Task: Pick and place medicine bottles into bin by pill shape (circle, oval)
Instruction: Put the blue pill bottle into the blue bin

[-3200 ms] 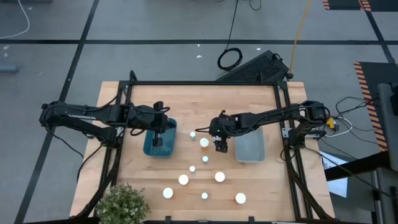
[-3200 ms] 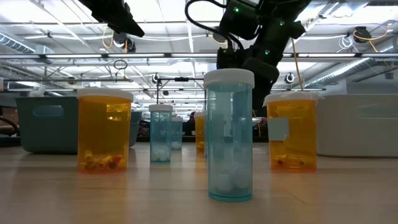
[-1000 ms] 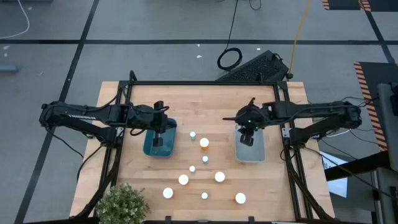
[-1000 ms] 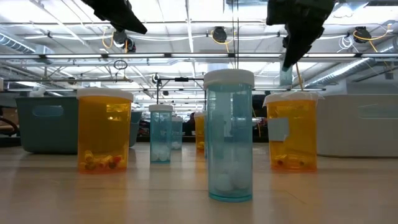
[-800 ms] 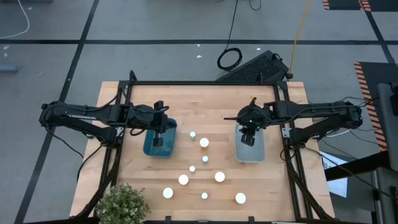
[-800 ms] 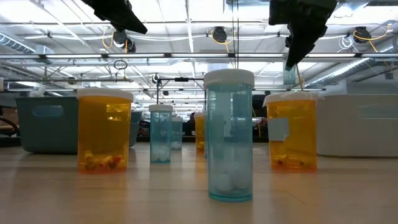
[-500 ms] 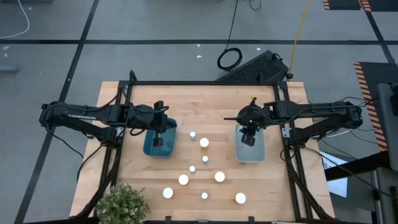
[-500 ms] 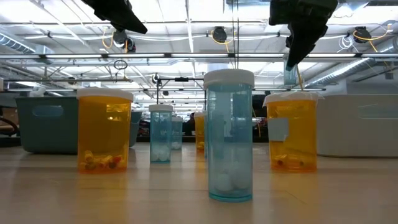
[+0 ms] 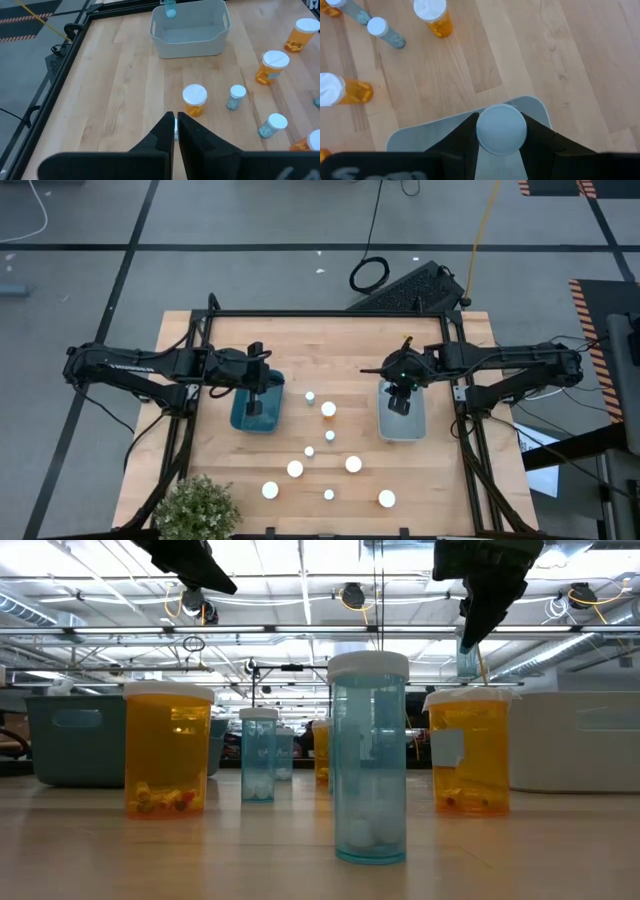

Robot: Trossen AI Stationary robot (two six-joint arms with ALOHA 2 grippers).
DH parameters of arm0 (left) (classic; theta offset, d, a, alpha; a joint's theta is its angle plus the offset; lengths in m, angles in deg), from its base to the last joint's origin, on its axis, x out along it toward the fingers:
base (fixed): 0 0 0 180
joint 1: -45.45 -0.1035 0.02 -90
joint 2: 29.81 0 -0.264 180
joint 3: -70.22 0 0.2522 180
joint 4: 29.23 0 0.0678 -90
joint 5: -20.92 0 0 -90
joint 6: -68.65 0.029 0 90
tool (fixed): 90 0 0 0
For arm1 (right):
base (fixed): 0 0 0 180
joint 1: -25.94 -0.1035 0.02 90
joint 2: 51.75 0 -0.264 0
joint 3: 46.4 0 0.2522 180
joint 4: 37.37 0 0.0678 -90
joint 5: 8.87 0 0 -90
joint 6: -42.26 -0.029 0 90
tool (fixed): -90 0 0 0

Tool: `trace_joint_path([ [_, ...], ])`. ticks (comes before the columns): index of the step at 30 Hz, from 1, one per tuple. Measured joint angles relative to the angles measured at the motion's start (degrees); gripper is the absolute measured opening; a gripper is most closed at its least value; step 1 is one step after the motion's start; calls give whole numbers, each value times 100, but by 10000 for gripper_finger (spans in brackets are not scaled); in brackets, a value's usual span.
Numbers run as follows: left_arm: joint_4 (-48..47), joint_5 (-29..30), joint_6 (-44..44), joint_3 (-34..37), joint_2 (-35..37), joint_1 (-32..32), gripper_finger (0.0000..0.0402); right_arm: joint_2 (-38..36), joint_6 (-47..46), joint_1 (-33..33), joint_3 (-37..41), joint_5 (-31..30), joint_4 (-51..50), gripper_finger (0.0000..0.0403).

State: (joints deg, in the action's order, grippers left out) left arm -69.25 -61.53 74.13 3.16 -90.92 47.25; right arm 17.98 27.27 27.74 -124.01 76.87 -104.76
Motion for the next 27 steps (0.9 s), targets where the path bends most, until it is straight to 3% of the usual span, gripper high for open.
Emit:
trace_joint_path([
  [13,437,0,3,4,-94,-1,33,4,-278,-83,-152,159,15,112],
  [18,684,0,23,13,-358,-2,83,16,-299,-311,-514,116,54,112],
  [27,1992,-32,361,-3,-1021,-31,180,223,-184,-532,-996,-43,604,112],
])
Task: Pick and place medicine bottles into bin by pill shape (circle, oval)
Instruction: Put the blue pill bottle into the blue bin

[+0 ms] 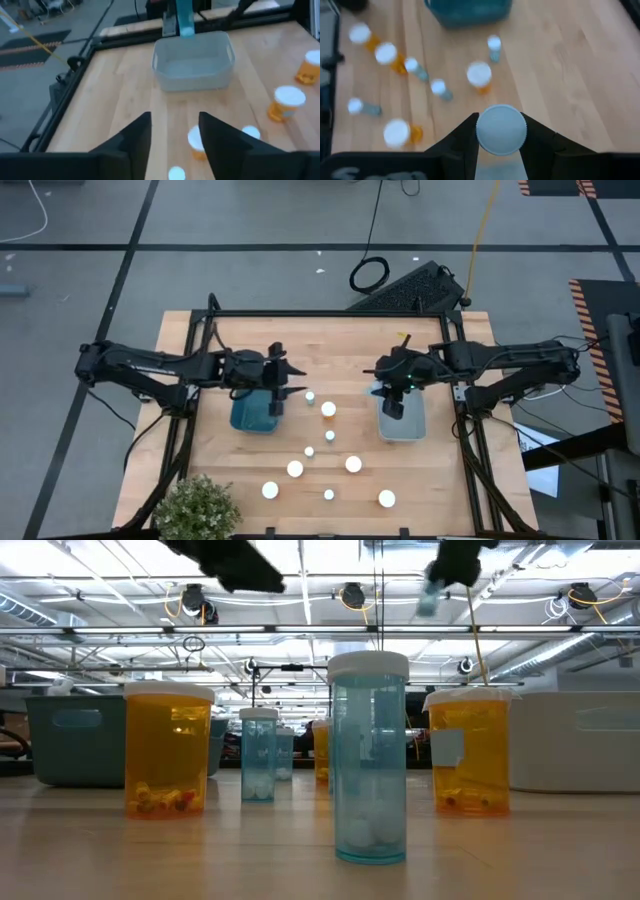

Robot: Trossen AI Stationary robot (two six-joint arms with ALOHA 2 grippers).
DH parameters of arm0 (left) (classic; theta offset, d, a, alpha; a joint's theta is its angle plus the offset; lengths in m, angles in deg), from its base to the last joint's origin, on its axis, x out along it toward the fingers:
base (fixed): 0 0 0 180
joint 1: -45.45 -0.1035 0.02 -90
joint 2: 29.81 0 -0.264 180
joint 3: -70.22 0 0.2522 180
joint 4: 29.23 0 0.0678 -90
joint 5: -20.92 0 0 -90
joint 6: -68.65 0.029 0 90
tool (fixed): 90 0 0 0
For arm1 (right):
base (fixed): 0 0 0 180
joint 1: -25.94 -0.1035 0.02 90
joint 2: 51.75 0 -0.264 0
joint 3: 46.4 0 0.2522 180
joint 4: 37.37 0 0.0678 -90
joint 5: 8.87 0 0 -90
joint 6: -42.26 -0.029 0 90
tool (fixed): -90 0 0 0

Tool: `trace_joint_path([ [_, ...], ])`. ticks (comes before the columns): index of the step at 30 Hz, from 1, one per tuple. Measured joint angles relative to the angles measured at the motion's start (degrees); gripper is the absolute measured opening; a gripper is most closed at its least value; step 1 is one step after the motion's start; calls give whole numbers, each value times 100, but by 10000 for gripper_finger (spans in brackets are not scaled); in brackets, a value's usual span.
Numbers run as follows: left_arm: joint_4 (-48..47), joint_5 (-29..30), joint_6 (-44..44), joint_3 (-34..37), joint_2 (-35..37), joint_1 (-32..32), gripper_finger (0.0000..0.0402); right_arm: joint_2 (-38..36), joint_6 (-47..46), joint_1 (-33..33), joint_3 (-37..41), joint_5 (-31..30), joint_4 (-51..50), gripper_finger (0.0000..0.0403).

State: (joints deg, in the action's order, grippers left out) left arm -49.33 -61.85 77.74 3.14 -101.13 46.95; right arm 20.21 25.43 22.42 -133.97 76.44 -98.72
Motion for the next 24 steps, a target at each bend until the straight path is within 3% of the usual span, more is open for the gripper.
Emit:
trace_joint_path([
  [16,920,-420,-25,-12,-644,-33,314,896,1064,88,17,-5,2624,112],
  [24,1075,-270,-86,-4,-793,-209,317,993,1387,128,17,-14,3208,112],
])
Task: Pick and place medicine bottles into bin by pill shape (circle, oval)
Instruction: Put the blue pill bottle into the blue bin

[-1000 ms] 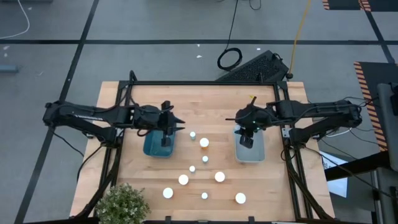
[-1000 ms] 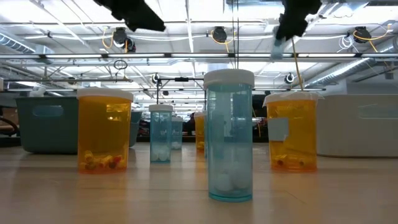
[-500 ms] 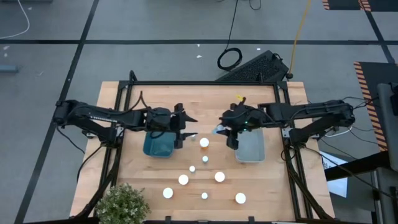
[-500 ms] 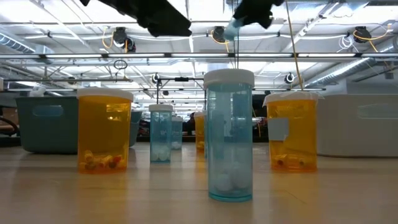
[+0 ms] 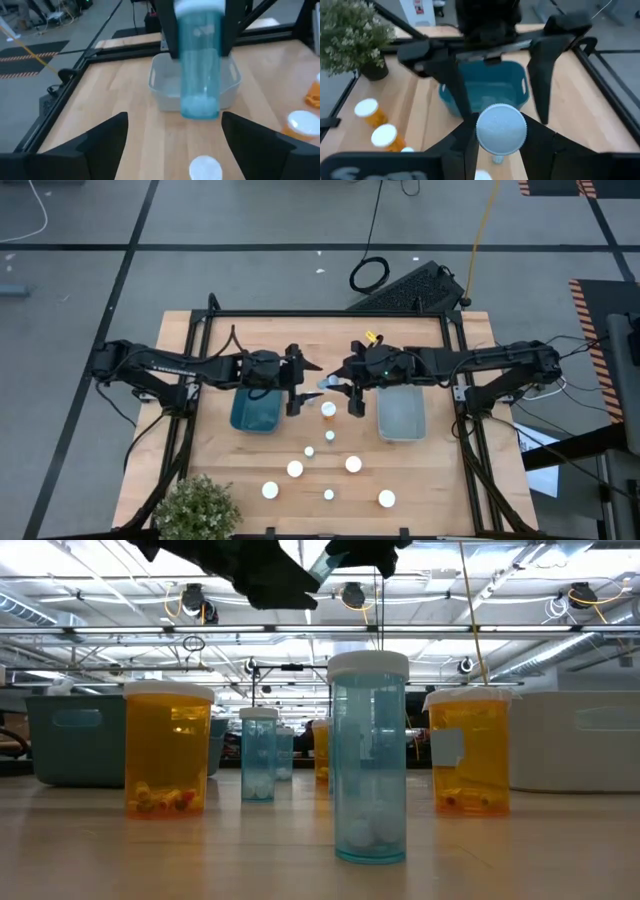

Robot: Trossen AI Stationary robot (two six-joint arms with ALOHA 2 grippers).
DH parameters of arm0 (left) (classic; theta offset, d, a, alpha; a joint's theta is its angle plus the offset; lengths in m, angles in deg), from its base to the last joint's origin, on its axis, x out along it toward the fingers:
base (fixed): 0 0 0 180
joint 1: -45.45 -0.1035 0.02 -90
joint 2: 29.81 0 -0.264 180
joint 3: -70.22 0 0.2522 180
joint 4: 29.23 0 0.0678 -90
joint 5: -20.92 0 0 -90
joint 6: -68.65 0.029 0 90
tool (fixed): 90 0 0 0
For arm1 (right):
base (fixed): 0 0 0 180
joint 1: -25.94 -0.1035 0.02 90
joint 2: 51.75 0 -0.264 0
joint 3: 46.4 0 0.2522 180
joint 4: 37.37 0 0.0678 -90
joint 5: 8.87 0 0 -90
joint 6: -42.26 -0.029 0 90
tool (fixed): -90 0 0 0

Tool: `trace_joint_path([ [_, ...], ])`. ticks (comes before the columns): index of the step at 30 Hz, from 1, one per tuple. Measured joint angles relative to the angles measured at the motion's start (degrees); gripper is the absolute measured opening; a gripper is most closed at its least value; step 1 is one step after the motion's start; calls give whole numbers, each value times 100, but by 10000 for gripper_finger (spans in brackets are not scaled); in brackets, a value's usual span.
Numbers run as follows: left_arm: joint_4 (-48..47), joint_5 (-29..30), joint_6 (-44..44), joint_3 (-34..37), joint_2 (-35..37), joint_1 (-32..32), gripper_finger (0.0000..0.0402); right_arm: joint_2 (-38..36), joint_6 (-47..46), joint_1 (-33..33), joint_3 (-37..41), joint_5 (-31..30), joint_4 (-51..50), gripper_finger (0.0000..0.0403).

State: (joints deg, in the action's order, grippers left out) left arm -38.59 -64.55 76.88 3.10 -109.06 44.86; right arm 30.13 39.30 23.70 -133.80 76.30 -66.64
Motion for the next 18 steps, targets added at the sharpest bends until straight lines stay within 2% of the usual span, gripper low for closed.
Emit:
trace_joint_path([
  [18,550,-27,31,0,2,-8,192,-2,67,76,2,-141,68,112],
])
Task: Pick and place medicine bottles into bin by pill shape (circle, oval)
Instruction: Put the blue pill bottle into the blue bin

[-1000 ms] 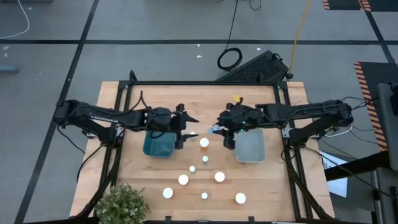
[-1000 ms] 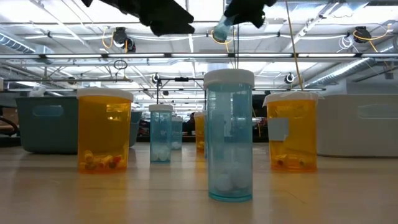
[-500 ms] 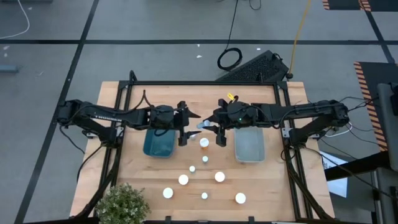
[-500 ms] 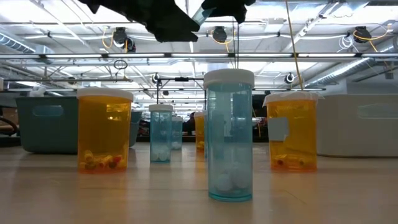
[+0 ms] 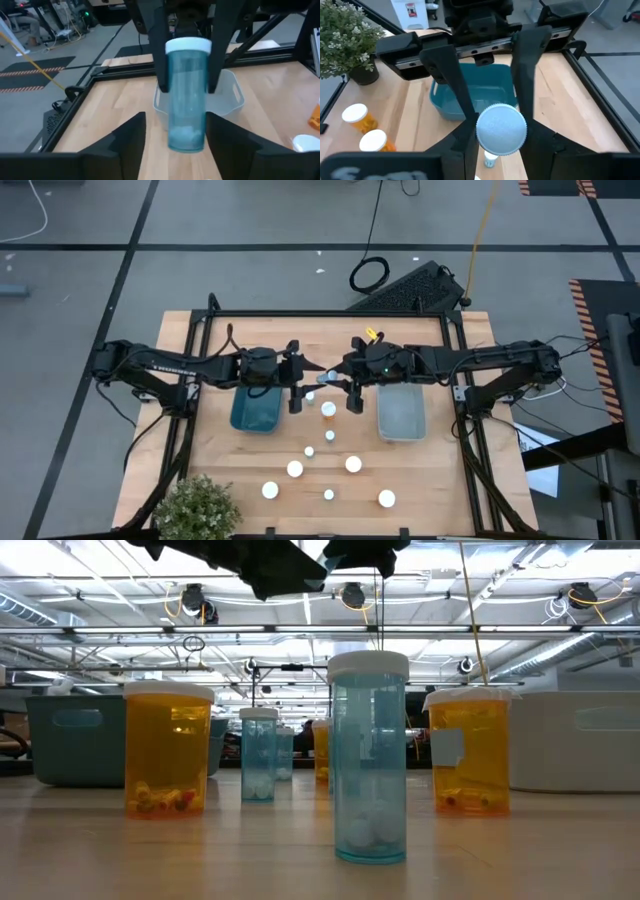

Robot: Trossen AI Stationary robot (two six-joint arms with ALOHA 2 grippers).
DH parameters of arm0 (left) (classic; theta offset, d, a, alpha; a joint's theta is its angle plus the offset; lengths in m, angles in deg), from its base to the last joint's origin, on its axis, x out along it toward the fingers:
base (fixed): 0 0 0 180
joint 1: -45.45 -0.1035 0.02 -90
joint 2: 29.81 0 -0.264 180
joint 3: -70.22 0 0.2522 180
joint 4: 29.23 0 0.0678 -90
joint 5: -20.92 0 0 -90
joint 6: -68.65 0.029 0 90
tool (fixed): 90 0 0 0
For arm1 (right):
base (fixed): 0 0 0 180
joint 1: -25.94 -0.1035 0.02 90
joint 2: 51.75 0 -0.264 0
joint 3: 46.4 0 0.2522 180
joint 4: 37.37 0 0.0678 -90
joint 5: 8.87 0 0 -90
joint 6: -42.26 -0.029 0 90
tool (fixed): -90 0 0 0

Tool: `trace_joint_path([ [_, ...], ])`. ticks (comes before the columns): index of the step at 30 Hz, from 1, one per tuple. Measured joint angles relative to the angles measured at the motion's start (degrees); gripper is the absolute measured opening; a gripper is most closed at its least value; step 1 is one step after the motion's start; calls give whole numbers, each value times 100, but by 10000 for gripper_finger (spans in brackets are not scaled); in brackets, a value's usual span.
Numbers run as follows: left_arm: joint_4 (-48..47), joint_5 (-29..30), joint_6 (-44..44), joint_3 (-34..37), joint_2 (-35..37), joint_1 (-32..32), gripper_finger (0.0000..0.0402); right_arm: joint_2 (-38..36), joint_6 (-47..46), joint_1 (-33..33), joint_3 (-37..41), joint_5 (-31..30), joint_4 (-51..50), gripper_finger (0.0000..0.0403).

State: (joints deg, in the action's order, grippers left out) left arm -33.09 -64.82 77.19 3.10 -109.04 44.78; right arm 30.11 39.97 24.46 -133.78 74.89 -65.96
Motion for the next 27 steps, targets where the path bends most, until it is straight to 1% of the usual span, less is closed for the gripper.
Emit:
trace_joint_path([
  [4,-65,6,-12,0,0,-28,165,0,0,0,0,-1,2,112],
  [10,-69,25,-4,0,0,-27,136,0,93,0,0,-34,4,113],
  [13,-60,36,16,0,0,-33,125,0,246,-16,0,-239,11,122],
  [18,-63,34,21,0,75,-37,112,-79,301,-22,7,-295,11,163],
  [20,-237,34,21,2,202,-39,111,-145,302,-27,7,-295,16,183],
  [22,-185,37,23,-13,255,-39,111,-210,300,-28,7,-290,-43,202],
  [25,-565,36,21,13,469,-39,110,-301,374,-70,6,-280,-141,229],
  [27,-533,36,0,-11,578,-39,110,-346,499,-132,40,-280,-187,242],
])
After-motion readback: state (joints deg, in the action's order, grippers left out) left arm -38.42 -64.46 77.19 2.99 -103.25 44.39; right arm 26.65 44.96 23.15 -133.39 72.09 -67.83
